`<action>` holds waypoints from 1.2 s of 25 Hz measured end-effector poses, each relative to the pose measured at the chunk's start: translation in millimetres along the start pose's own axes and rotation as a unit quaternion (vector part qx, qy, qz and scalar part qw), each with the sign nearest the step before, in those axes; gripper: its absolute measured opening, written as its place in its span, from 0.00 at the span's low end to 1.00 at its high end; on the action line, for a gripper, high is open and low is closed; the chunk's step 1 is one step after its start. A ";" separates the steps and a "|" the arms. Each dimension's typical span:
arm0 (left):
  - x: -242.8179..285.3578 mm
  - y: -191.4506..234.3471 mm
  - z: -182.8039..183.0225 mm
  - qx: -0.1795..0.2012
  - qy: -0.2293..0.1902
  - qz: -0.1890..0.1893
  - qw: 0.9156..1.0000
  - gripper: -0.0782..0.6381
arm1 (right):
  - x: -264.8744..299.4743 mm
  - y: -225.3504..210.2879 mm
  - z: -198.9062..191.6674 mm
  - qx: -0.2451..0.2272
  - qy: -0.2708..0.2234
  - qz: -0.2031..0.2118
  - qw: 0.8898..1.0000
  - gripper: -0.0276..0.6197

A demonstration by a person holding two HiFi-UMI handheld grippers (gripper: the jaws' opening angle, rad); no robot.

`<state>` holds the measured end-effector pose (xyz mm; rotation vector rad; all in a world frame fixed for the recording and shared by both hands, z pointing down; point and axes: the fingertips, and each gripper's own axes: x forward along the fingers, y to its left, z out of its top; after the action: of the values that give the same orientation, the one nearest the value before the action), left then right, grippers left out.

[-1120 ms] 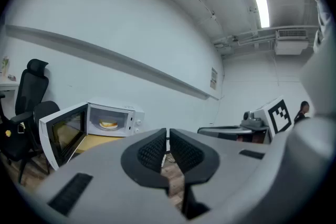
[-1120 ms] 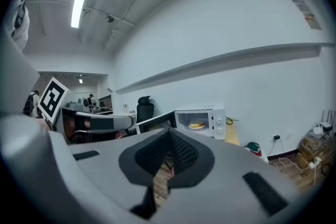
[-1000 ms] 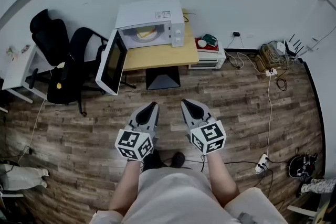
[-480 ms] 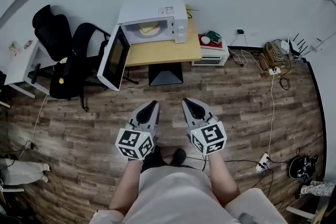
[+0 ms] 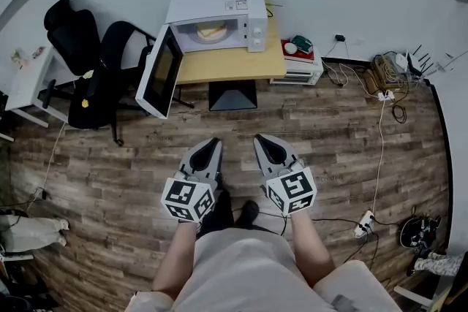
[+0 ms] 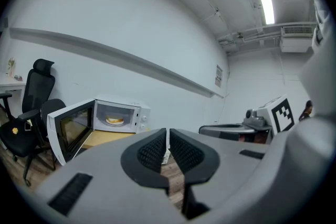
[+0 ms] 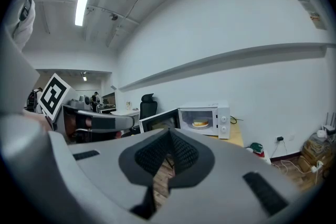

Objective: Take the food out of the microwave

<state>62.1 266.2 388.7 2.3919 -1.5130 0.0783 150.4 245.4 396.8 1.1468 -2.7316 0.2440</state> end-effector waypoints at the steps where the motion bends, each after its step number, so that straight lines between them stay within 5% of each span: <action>1: 1.2 3.2 -0.4 -0.001 0.000 0.001 1.000 0.14 | 2.9 0.5 -0.9 -0.001 0.002 0.001 1.000 0.04; 30: 115.2 148.2 57.0 0.008 0.004 -0.017 1.000 0.22 | 174.6 -55.4 50.1 -0.012 0.019 -0.004 1.000 0.16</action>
<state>-25.7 90.8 392.5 2.4269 -1.4729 0.0923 65.0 75.8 390.8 1.1337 -2.6897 0.2292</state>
